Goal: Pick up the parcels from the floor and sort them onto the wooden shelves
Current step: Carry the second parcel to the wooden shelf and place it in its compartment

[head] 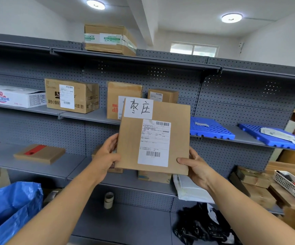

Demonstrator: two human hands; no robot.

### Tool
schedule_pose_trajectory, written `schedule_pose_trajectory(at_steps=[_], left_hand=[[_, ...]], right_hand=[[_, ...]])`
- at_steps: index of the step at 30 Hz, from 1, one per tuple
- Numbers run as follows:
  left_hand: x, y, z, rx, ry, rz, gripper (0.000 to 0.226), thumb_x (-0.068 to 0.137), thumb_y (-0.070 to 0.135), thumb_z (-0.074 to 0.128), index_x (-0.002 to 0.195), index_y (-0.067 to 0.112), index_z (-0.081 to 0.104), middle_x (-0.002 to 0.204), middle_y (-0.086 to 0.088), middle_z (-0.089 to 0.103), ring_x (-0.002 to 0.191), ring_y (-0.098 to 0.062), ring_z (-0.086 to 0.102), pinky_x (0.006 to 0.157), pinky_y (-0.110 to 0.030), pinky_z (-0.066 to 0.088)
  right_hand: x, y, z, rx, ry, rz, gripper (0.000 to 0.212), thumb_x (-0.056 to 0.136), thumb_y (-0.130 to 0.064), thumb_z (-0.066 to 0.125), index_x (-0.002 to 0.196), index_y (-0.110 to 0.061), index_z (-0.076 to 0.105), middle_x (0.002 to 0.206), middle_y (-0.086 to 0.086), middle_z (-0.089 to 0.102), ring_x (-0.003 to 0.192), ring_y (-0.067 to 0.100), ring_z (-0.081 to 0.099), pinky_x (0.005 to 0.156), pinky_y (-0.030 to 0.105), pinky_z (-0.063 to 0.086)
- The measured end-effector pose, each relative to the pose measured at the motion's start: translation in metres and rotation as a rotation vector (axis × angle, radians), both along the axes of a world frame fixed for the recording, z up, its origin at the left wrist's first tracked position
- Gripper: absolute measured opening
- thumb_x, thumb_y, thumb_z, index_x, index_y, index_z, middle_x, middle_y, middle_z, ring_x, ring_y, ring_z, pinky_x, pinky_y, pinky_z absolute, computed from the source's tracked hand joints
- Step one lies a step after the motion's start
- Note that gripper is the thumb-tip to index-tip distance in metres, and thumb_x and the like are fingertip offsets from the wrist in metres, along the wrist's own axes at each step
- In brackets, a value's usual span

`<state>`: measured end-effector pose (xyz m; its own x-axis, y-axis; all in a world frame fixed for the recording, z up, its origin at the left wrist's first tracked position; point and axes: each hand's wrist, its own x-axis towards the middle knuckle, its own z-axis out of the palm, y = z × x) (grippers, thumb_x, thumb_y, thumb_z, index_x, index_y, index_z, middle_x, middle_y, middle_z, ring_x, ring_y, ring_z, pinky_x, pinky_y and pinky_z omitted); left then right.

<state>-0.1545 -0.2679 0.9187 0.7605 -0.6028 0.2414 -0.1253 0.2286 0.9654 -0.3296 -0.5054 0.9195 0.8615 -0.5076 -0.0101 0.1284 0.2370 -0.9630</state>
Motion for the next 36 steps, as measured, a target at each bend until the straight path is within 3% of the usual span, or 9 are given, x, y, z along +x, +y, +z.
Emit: schedule_pose_trajectory(at_steps=[8,12,17,21,27,30,32,34,36], left_hand=[[0.015,-0.013,-0.007,0.059,-0.031,-0.106,0.084,0.073,-0.024,0.043,0.141,0.024,0.031,0.149,0.001,0.033,0.137,-0.013,0.03,0.109,-0.036,0.031],[0.012,-0.035,-0.012,0.089,-0.038,-0.215,0.084,0.072,-0.026,0.041,0.142,0.02,0.031,0.148,0.003,0.036,0.136,-0.011,0.031,0.111,-0.036,0.027],[-0.02,-0.072,-0.018,0.103,-0.042,-0.335,0.082,0.075,-0.024,0.043,0.143,0.021,0.031,0.139,0.003,0.044,0.127,-0.014,0.04,0.097,-0.03,0.038],[-0.062,-0.099,-0.018,0.105,-0.039,-0.47,0.082,0.076,-0.023,0.045,0.143,0.023,0.031,0.132,0.007,0.046,0.121,-0.011,0.044,0.082,-0.021,0.042],[-0.135,-0.147,-0.013,0.141,-0.084,-0.64,0.087,0.073,-0.018,0.054,0.143,0.027,0.03,0.142,0.006,0.042,0.13,-0.014,0.04,0.104,-0.036,0.037],[-0.187,-0.168,-0.007,0.153,-0.119,-0.719,0.085,0.075,-0.016,0.056,0.144,0.027,0.028,0.141,0.008,0.04,0.131,-0.012,0.037,0.097,-0.03,0.039],[-0.225,-0.181,-0.004,0.17,-0.149,-0.763,0.086,0.076,-0.014,0.057,0.145,0.026,0.026,0.143,0.009,0.037,0.131,-0.011,0.036,0.096,-0.027,0.038],[-0.266,-0.193,-0.002,0.197,-0.178,-0.798,0.088,0.076,-0.013,0.057,0.145,0.029,0.024,0.141,0.01,0.037,0.123,-0.01,0.041,0.083,-0.023,0.043],[-0.307,-0.202,0.0,0.203,-0.199,-0.833,0.089,0.077,-0.013,0.057,0.146,0.03,0.022,0.136,0.01,0.038,0.115,-0.007,0.043,0.077,-0.02,0.041]], right_hand=[[-0.016,0.006,-0.007,0.003,-0.01,-0.105,0.075,0.071,0.013,0.066,0.135,-0.021,0.046,0.13,0.012,0.059,0.108,0.029,0.061,0.083,0.042,0.055],[-0.04,0.01,-0.016,0.002,-0.005,-0.21,0.076,0.064,0.008,0.069,0.132,-0.019,0.049,0.128,0.014,0.06,0.106,0.028,0.062,0.071,0.035,0.058],[-0.093,0.011,-0.025,-0.02,0.038,-0.372,0.074,0.06,0.001,0.07,0.126,-0.025,0.052,0.122,0.01,0.064,0.109,0.03,0.06,0.09,0.049,0.051],[-0.147,0.011,-0.022,-0.015,0.047,-0.499,0.086,0.058,0.003,0.071,0.135,-0.022,0.044,0.121,0.012,0.062,0.111,0.033,0.058,0.085,0.044,0.053],[-0.244,0.01,-0.017,-0.015,0.045,-0.67,0.081,0.07,0.009,0.068,0.137,-0.028,0.042,0.123,0.008,0.062,0.108,0.028,0.06,0.078,0.04,0.054],[-0.3,0.01,-0.014,-0.041,0.067,-0.756,0.077,0.075,0.008,0.064,0.136,-0.031,0.042,0.121,0.007,0.062,0.109,0.028,0.058,0.092,0.047,0.05],[-0.339,0.013,-0.011,-0.062,0.075,-0.81,0.077,0.074,0.006,0.066,0.137,-0.029,0.041,0.122,0.008,0.06,0.109,0.029,0.057,0.085,0.044,0.052],[-0.38,0.015,-0.011,-0.076,0.082,-0.867,0.079,0.067,0.0,0.069,0.136,-0.028,0.041,0.121,0.008,0.061,0.108,0.029,0.057,0.08,0.042,0.052],[-0.421,0.018,-0.01,-0.088,0.084,-0.921,0.075,0.069,0.001,0.068,0.134,-0.027,0.043,0.118,0.006,0.062,0.107,0.028,0.057,0.09,0.048,0.05]])
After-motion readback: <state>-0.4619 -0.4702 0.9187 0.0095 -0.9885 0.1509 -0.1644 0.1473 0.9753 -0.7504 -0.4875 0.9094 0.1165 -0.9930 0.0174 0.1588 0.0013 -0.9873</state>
